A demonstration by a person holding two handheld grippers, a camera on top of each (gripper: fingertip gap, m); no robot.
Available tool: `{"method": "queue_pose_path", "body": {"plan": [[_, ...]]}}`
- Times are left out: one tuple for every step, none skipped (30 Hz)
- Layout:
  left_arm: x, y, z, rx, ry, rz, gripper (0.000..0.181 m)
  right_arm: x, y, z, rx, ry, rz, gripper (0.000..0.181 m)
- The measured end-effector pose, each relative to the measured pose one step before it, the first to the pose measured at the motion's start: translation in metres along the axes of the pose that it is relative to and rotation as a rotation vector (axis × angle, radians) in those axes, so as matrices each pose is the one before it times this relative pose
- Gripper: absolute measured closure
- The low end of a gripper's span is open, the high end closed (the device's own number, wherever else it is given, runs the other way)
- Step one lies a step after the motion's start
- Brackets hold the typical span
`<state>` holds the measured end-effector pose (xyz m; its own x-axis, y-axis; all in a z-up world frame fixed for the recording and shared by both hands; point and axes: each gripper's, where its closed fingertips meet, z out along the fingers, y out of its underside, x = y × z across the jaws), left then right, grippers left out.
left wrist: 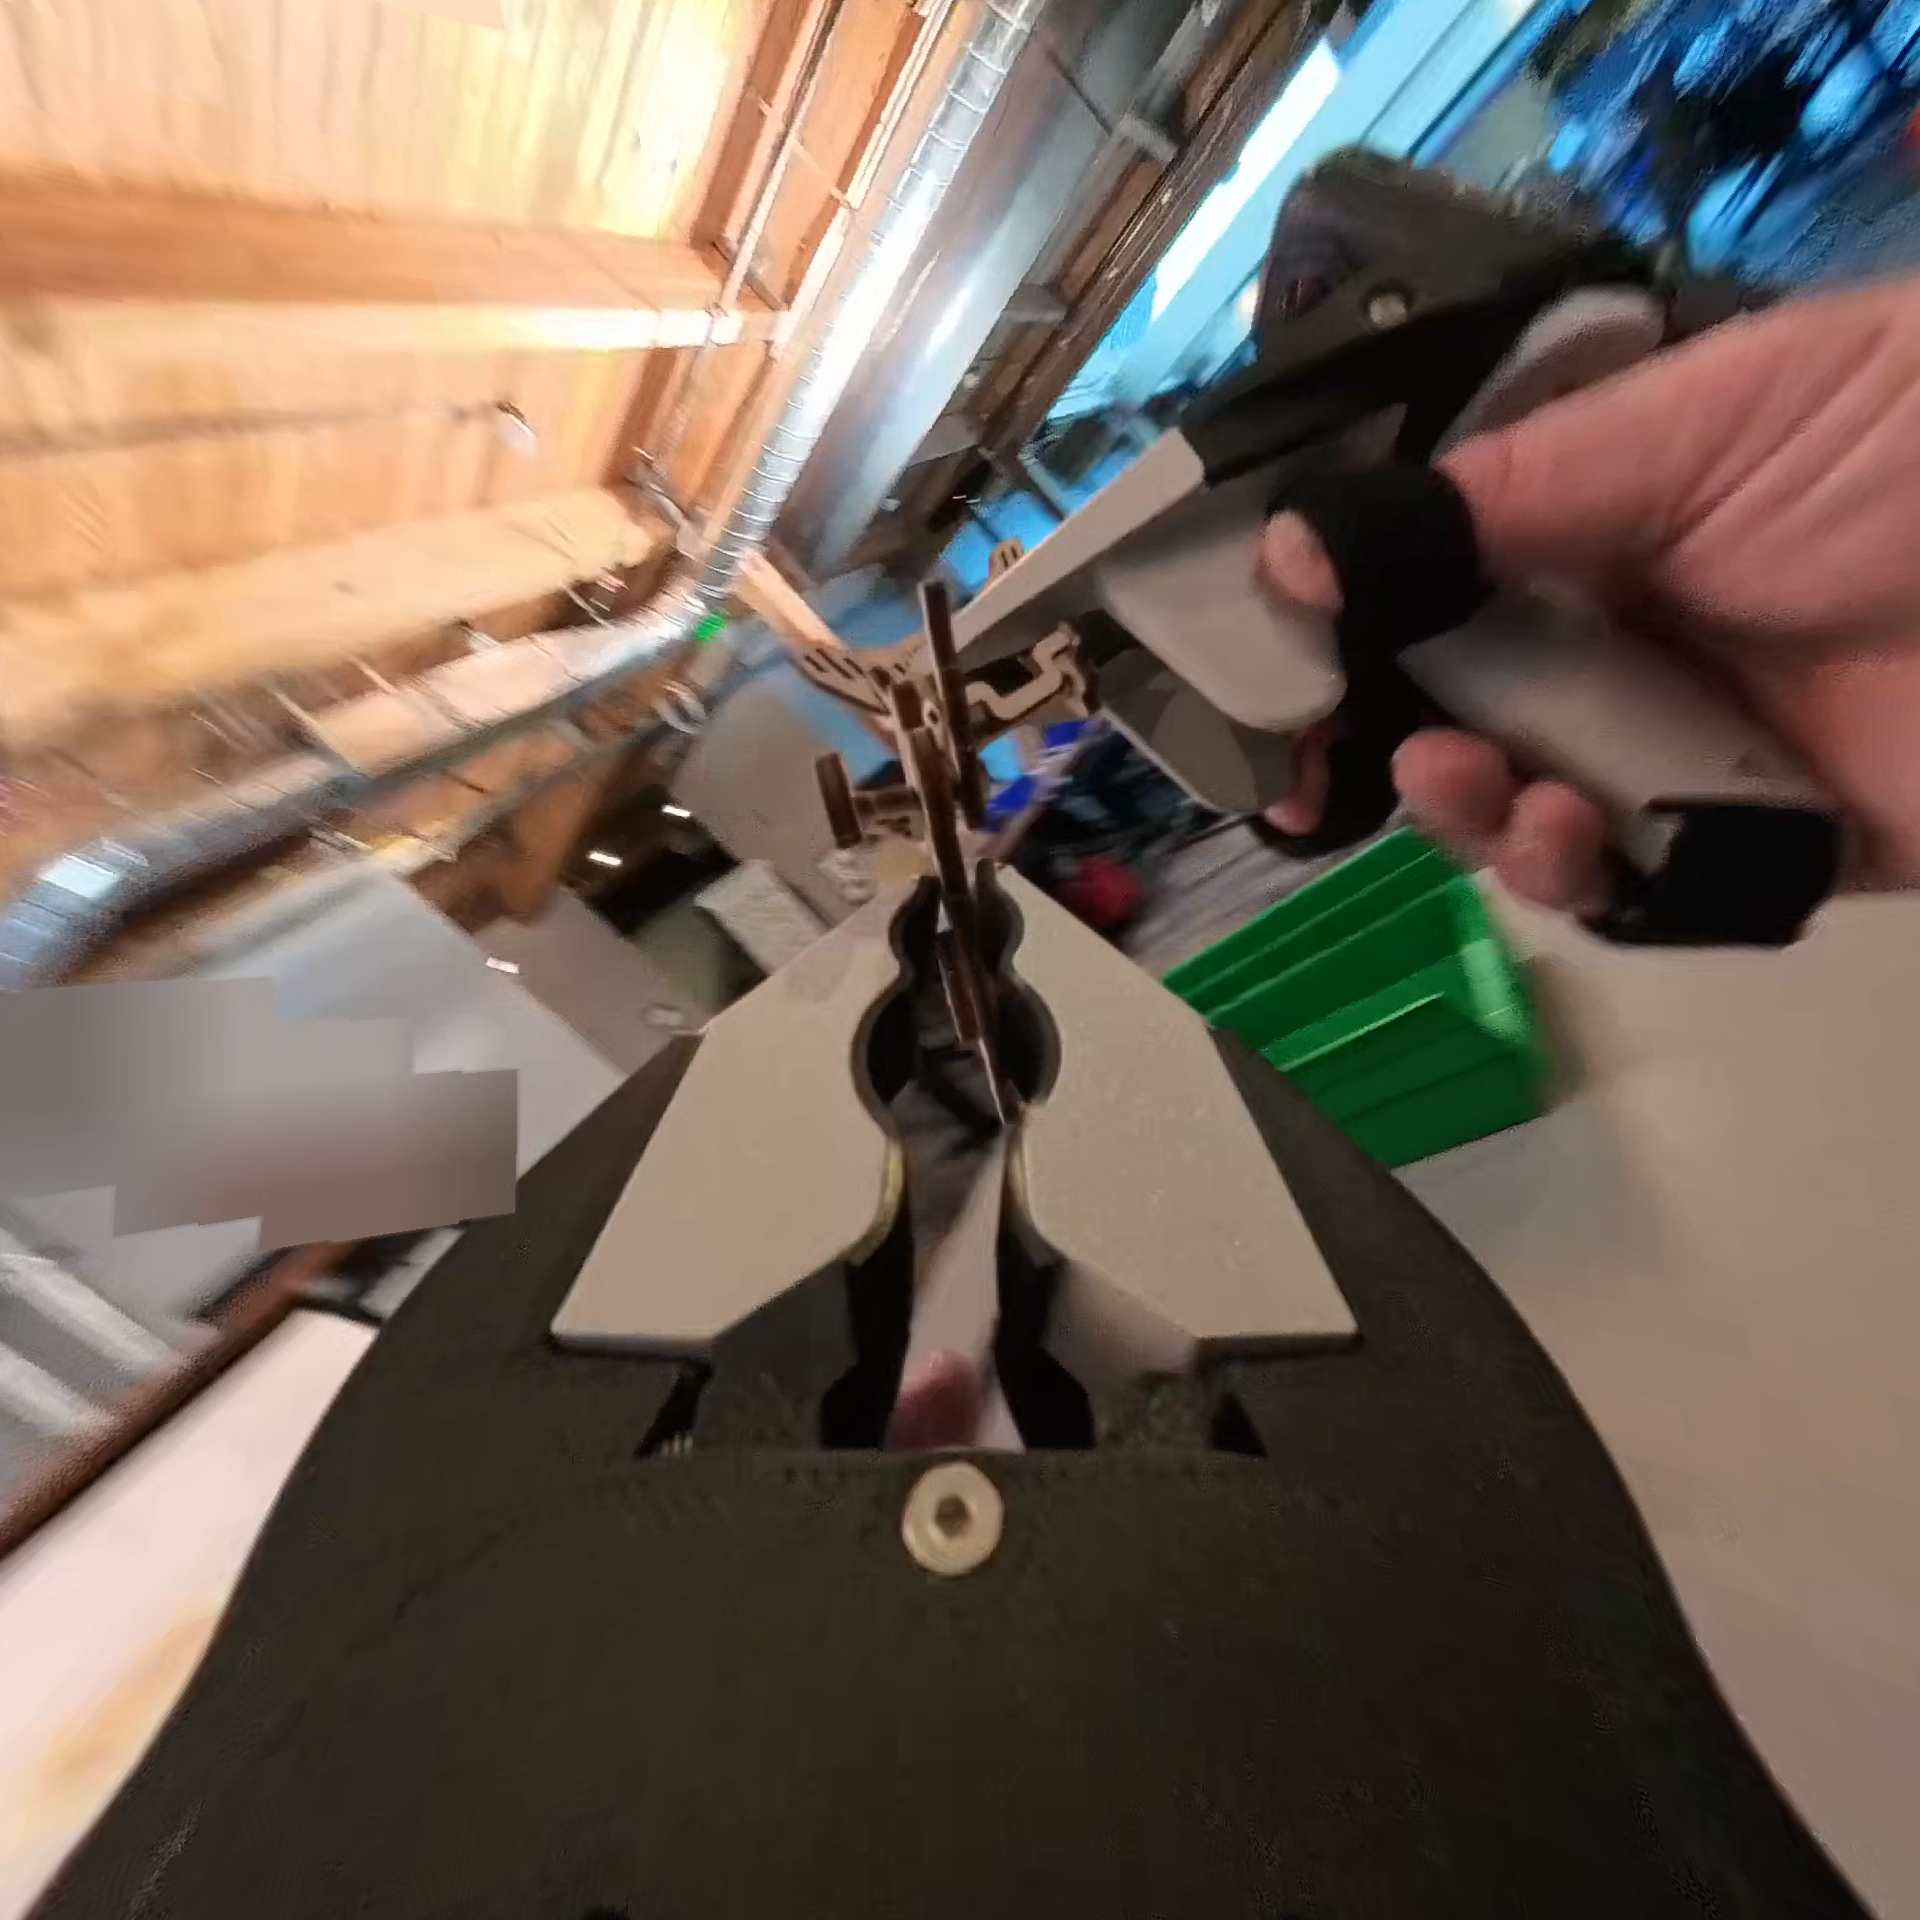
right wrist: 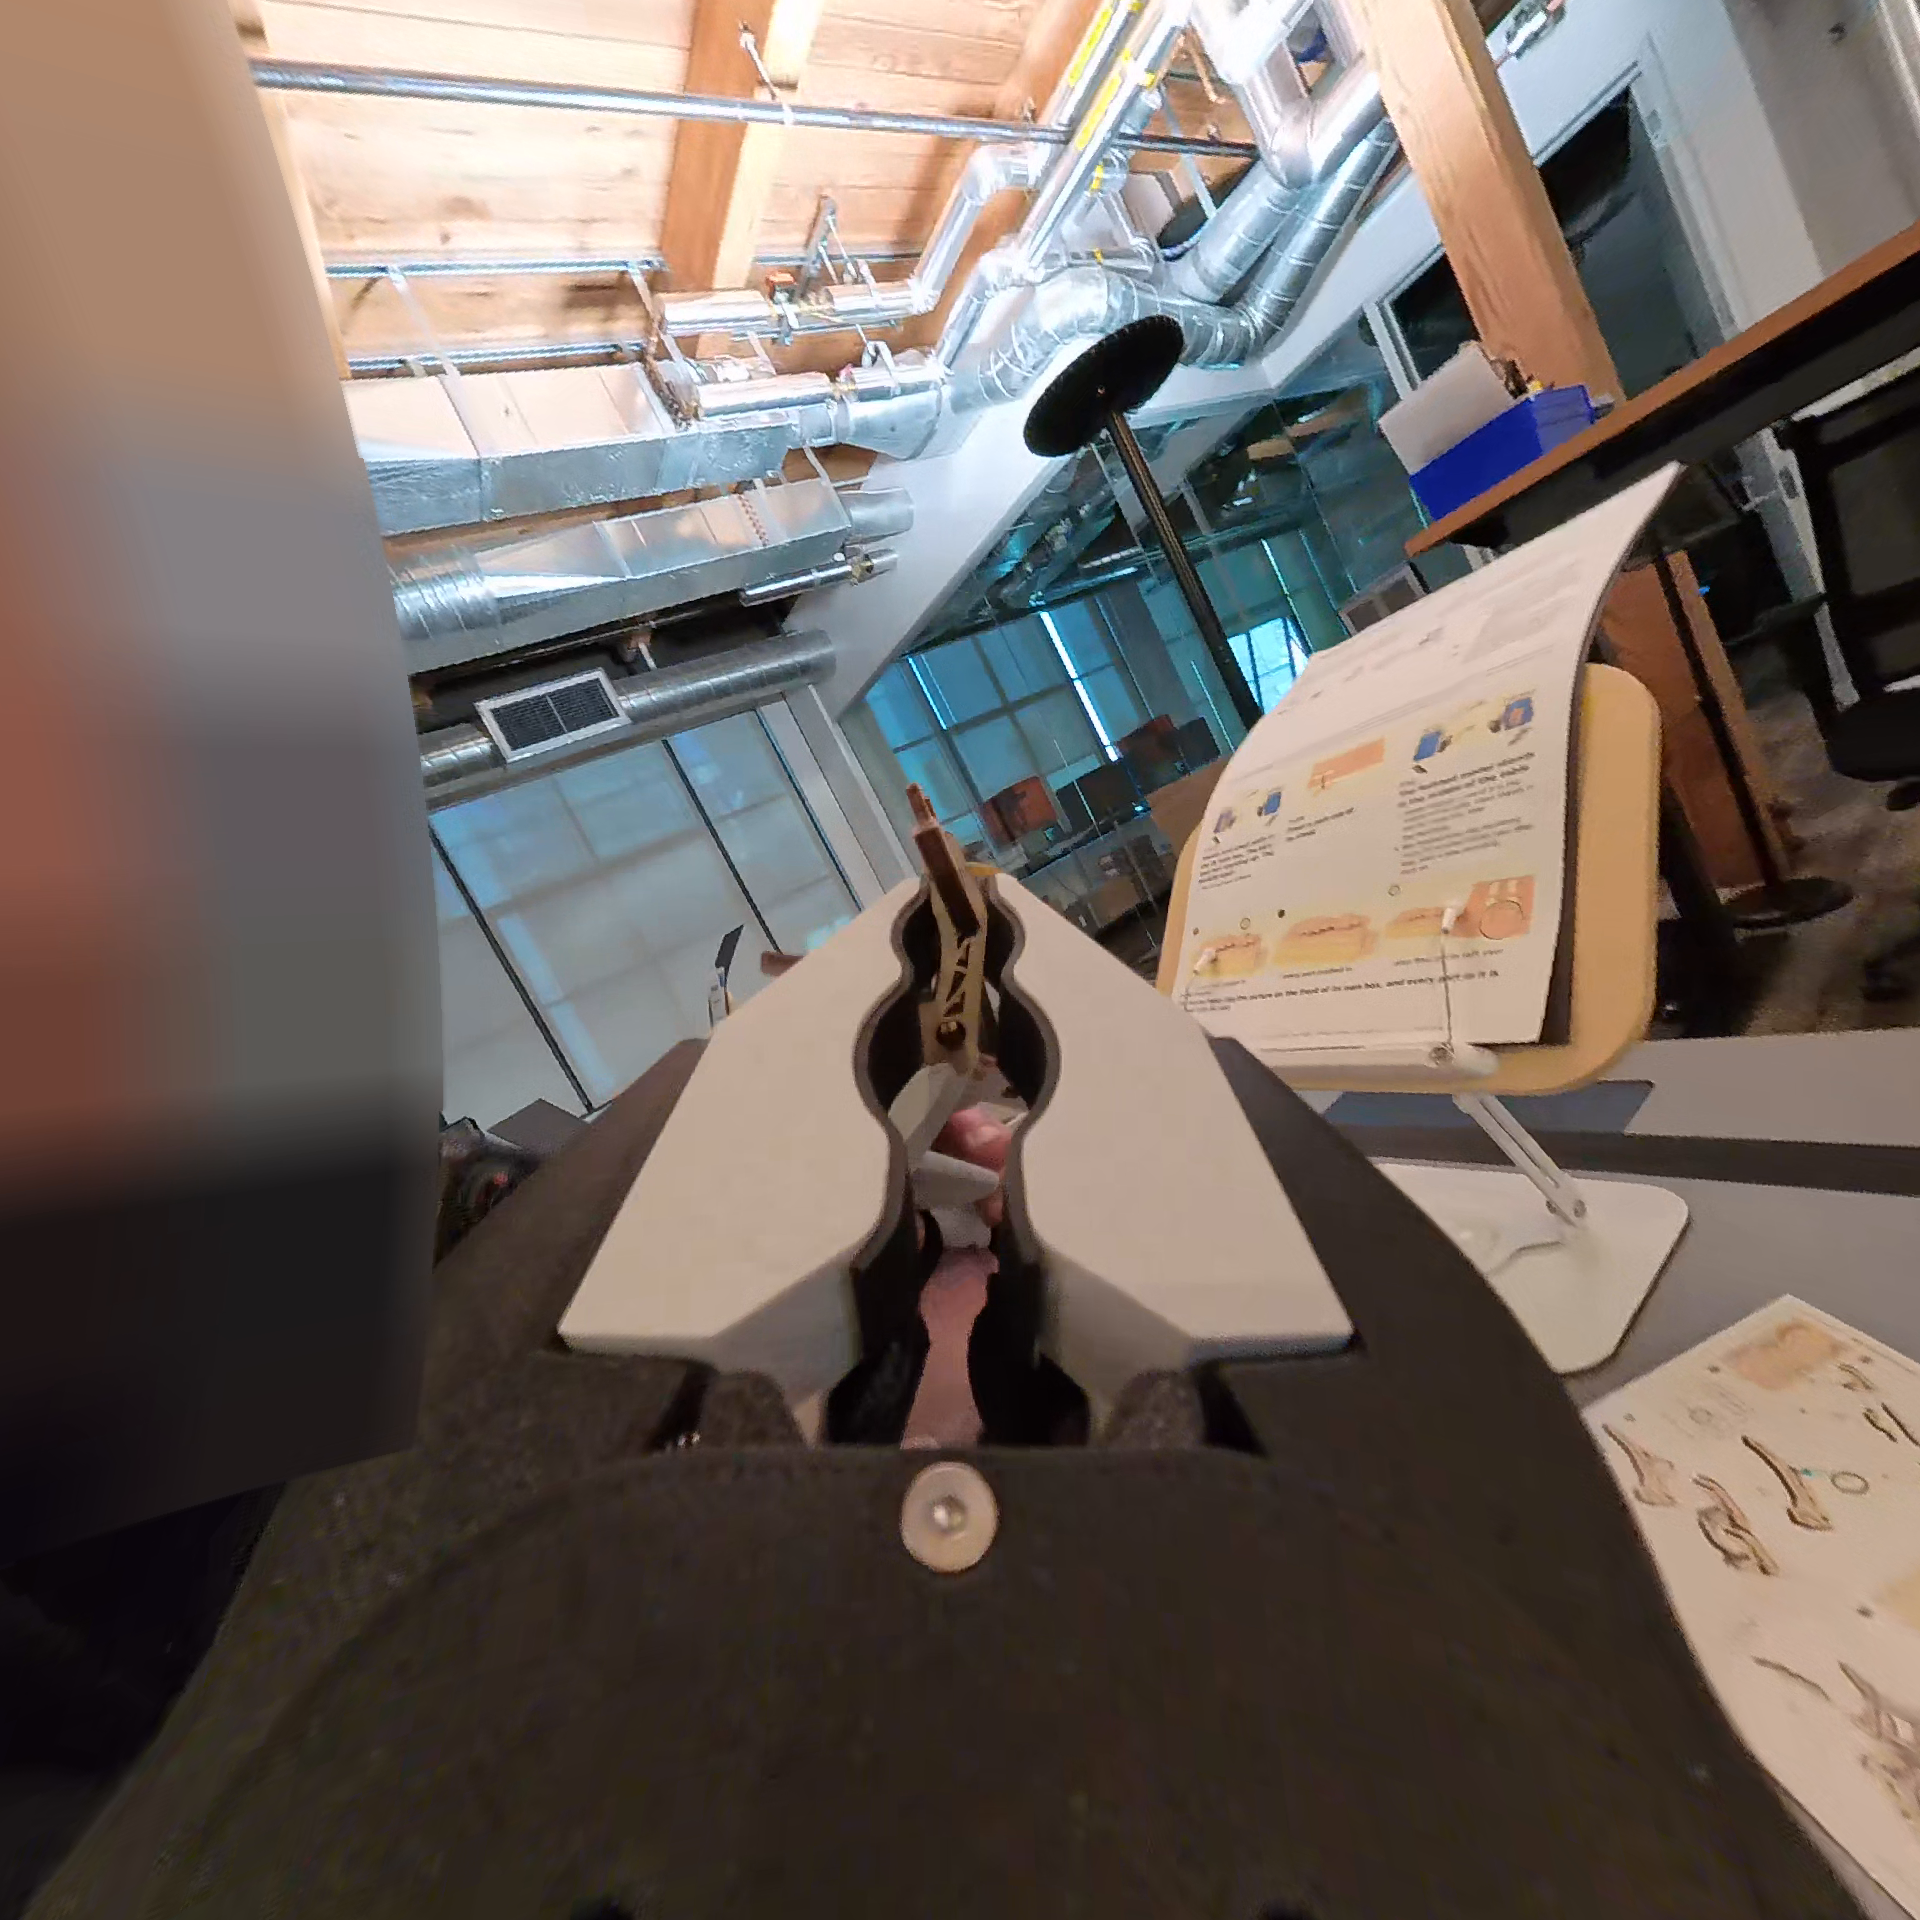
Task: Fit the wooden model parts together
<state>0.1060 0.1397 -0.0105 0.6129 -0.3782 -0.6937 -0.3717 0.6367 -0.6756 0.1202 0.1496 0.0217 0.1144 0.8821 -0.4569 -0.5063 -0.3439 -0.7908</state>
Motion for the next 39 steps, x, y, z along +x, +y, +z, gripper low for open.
{"method": "queue_pose_path", "body": {"plan": [[0.00392,0.00424,-0.00033,0.0041,0.0390,-0.1111,0.177,0.00388,0.00211,-0.00190,-0.0065,0.0160,0.0003,0.177],[0.00339,0.00545,-0.00051,0.0007,0.0359,-0.1054,0.177,0.00484,0.00235,-0.00227,-0.0070,0.0228,-0.0014,0.177],[0.00322,0.00678,-0.00060,-0.0016,0.0369,-0.1077,0.176,0.00504,0.00205,-0.00263,-0.0045,0.0233,-0.0010,0.177],[0.00298,0.00741,-0.00088,0.0018,0.0426,-0.1203,0.177,0.00509,0.00229,-0.00315,-0.0062,0.0214,-0.0037,0.177],[0.00295,0.00907,-0.00092,-0.0011,0.0501,-0.1427,0.177,0.00616,0.00350,-0.00348,-0.0132,0.0252,-0.0087,0.177],[0.00278,0.01158,-0.00044,-0.0103,0.0568,-0.1616,0.176,0.00729,0.00479,-0.00396,-0.0207,0.0313,-0.0107,0.177],[-0.00068,0.01447,-0.00064,-0.0188,0.0430,-0.1640,0.177,0.00693,0.00532,-0.00417,-0.0198,0.0283,-0.0047,0.177],[-0.00377,0.01649,-0.00076,-0.0206,0.0303,-0.1486,0.177,0.00557,0.00486,-0.00414,-0.0132,0.0173,0.0058,0.177],[-0.00552,0.02130,0.00037,-0.0453,0.0240,-0.1309,0.176,0.00519,0.00511,-0.00416,-0.0121,0.0133,0.0082,0.177],[-0.00730,0.02198,0.00060,-0.0471,0.0192,-0.1239,0.176,0.00583,0.00653,-0.00381,-0.0162,0.0181,0.0018,0.177],[-0.00981,0.01776,-0.00044,-0.0208,0.0020,-0.0978,0.176,0.00656,0.00792,-0.00353,-0.0209,0.0219,0.0003,0.177],[-0.01321,0.01827,-0.00010,-0.0336,-0.0213,-0.0672,0.176,0.00656,0.00914,-0.00276,-0.0243,0.0183,0.0060,0.177],[-0.01348,0.01870,0.00141,-0.0487,-0.0237,-0.0546,0.176,0.00569,0.00950,-0.00208,-0.0231,0.0101,0.0110,0.177],[-0.01356,0.01520,0.00177,-0.0360,-0.0258,-0.0474,0.176,0.00516,0.00923,-0.00165,-0.0200,0.0057,0.0145,0.177],[-0.01119,0.01146,0.00128,-0.0255,-0.0205,-0.0448,0.176,0.00502,0.00901,-0.00140,-0.0196,0.0051,0.0134,0.177],[-0.00804,0.01015,0.00152,-0.0335,-0.0073,-0.0478,0.176,0.00505,0.00885,-0.00086,-0.0211,0.0071,0.0076,0.177],[-0.00761,0.00916,0.00182,-0.0382,-0.0065,-0.0416,0.176,0.00446,0.00824,-0.00048,-0.0189,0.0048,0.0071,0.177],[-0.00851,0.00439,0.00034,-0.0085,-0.0189,-0.0245,0.176,0.00325,0.00705,-0.00005,-0.0130,-0.0023,0.0146,0.177],[-0.00945,0.00389,-0.00034,-0.0067,-0.0353,-0.0084,0.176,0.00210,0.00603,0.00035,-0.0098,-0.0059,0.0152,0.177],[-0.00923,0.00617,0.00022,-0.0273,-0.0392,0.0000,0.176,0.00179,0.00506,0.00039,-0.0077,-0.0033,0.0090,0.177],[-0.00839,0.00517,-0.00009,-0.0233,-0.0350,-0.0063,0.174,0.00112,0.00359,0.00043,-0.0035,-0.0035,0.0063,0.177],[-0.00803,0.00298,-0.00065,-0.0112,-0.0401,-0.0020,0.167,0.00022,0.00253,0.00061,-0.0025,-0.0063,0.0071,0.177],[-0.00625,0.00557,0.00024,-0.0298,-0.0328,0.0122,0.165,0.00016,0.00233,0.00085,-0.0056,-0.0047,0.0047,0.177],[-0.00665,0.00434,0.00000,-0.0221,-0.0331,0.0014,0.161,0.00010,0.00219,0.00093,-0.0067,-0.0031,0.0027,0.177],[-0.00618,0.00243,-0.00066,-0.0078,-0.0312,0.0040,0.158,-0.00008,0.00206,0.00088,-0.0056,-0.0040,0.0030,0.177],[-0.00364,0.00327,-0.00008,-0.0140,-0.0180,0.0098,0.158,0.00012,0.00177,0.00063,-0.0049,-0.0025,0.0017,0.177],[-0.00194,0.00180,-0.00136,-0.0062,-0.0099,0.0090,0.161,0.00056,0.00186,0.00058,-0.0056,0.0001,0.0006,0.177],[-0.00336,-0.00085,-0.00322,0.0099,-0.0289,0.0155,0.161,0.00098,0.00164,0.00038,-0.0044,0.0011,0.0023,0.177],[-0.00208,-0.00006,-0.00324,0.0016,-0.0213,0.0209,0.157,0.00107,0.00093,-0.00008,-0.0017,0.0007,0.0056,0.177],[-0.00186,0.00102,-0.00343,-0.0080,-0.0155,0.0125,0.155,0.00152,0.00075,-0.00042,-0.0011,0.0016,0.0071,0.177],[-0.00387,-0.00042,-0.00480,0.0041,-0.0295,0.0114,0.151,0.00193,0.00096,-0.00058,-0.0028,0.0043,0.0047,0.177],[-0.00465,-0.00110,-0.00551,0.0104,-0.0352,0.0178,0.143,0.00163,0.00092,-0.00059,-0.0027,0.0038,0.0019,0.177],[-0.00458,0.00078,-0.00537,-0.0038,-0.0298,0.0179,0.139,0.00153,0.00102,-0.00036,-0.0039,0.0029,0.0047,0.177],[-0.00452,-0.00058,-0.00519,0.0012,-0.0328,0.0274,0.130,0.00117,0.00130,-0.00011,-0.0066,0.0007,0.0090,0.177],[0.00097,-0.00389,-0.00464,0.0125,-0.0076,0.0532,0.129,0.00132,0.00177,0.00014,-0.0102,0.0019,0.0072,0.177],[0.00087,-0.00535,-0.00365,0.0080,-0.0195,0.0724,0.130,0.00231,0.00255,0.00045,-0.0142,0.0074,0.0041,0.177],[-0.00157,-0.00464,-0.00199,-0.0111,-0.0331,0.0690,0.128,0.00304,0.00278,0.00058,-0.0156,0.0103,0.0046,0.177],[-0.00075,-0.00607,-0.00085,-0.0081,-0.0178,0.0608,0.127,0.00455,0.00350,0.00081,-0.0201,0.0167,0.0055,0.177],[0.00075,-0.00575,0.00075,-0.0066,-0.0001,0.0564,0.129,0.00664,0.00492,0.00112,-0.0317,0.0301,-0.0005,0.177]]}}
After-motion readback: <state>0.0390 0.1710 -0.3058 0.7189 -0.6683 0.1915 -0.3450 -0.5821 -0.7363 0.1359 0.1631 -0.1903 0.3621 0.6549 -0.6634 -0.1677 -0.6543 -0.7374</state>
